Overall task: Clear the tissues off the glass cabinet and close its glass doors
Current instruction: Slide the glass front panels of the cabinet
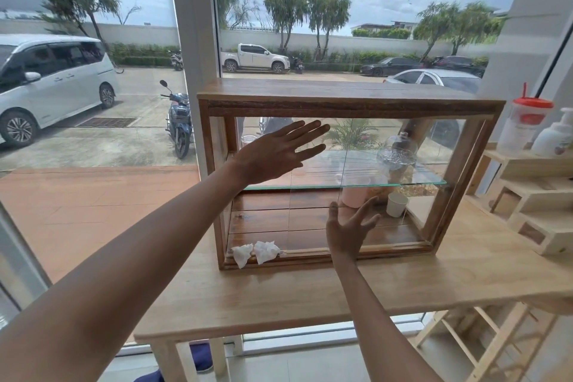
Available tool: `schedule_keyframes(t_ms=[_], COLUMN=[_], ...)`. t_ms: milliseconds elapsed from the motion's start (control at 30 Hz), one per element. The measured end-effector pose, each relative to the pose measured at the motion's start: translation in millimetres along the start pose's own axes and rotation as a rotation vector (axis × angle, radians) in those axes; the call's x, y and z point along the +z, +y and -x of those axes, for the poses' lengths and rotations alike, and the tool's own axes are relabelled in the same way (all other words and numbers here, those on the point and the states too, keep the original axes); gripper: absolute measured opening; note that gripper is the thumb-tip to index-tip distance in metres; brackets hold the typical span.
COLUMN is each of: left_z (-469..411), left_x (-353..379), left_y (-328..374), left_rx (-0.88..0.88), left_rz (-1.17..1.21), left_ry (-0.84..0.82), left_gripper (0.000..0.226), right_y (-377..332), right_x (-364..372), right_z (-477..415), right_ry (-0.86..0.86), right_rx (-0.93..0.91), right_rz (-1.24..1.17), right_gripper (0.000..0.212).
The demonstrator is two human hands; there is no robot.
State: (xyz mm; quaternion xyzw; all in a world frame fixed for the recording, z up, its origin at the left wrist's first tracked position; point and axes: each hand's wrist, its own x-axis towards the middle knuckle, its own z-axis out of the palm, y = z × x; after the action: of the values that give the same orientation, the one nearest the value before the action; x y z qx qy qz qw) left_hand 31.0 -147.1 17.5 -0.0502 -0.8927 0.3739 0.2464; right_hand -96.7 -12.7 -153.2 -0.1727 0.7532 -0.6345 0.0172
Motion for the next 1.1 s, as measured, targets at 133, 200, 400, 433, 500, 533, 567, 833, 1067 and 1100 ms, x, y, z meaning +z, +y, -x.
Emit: schedule_keyframes(t_ms=[133,200,400,433,500,533,567,833,1067,1100], left_z=[4.5,7.0,9.5,9.3,8.5,8.5,8.4,41.4,147.6,158.3], left_x=[1.0,0.8,1.3,2.2,3.7,4.1,3.9,-3.4,15.0,17.1], left_y=[-2.0,-3.1,0.3,1.1,2.4,3.0,3.7,18.9,83.3,96.3], left_rx=[-0.007,-0.008,-0.014,-0.015,-0.020,-0.024,-0.029,-0.203,-0.638,-0.689], left_rz=[-0.003,0.001,0.006,0.008,0.011,0.012,0.015,0.111,0.456,0.497], left_ry=[-0.014,-0.013,-0.006,-0.005,-0.009,-0.011,-0.011,0.039,0.010,-0.029], left_gripper=[0.056,0.056,0.056,0.056,0.057,0.057,0.057,0.068,0.027,0.023], right_y=[0.6,0.4,4.2,4.4,5.4,6.1,6.8,16.5,38.7,42.9], right_x=[3.8,5.4,5.9,5.5,4.7,4.2,3.4,-8.0,-10.7,-7.8], right_z=[4.1,6.2,6.1,5.7,4.0,3.4,3.1,4.4,32.2,38.5], right_ry=[-0.009,-0.009,0.009,0.017,0.030,0.033,0.035,0.057,0.045,0.016], right_rx=[-0.015,-0.025,-0.041,-0.040,-0.035,-0.029,-0.025,-0.120,-0.347,-0.397], right_rz=[0.008,0.008,0.037,0.046,0.065,0.076,0.088,0.165,0.185,0.168], right_gripper=[0.097,0.097,0.093,0.091,0.088,0.087,0.086,0.081,0.047,0.039])
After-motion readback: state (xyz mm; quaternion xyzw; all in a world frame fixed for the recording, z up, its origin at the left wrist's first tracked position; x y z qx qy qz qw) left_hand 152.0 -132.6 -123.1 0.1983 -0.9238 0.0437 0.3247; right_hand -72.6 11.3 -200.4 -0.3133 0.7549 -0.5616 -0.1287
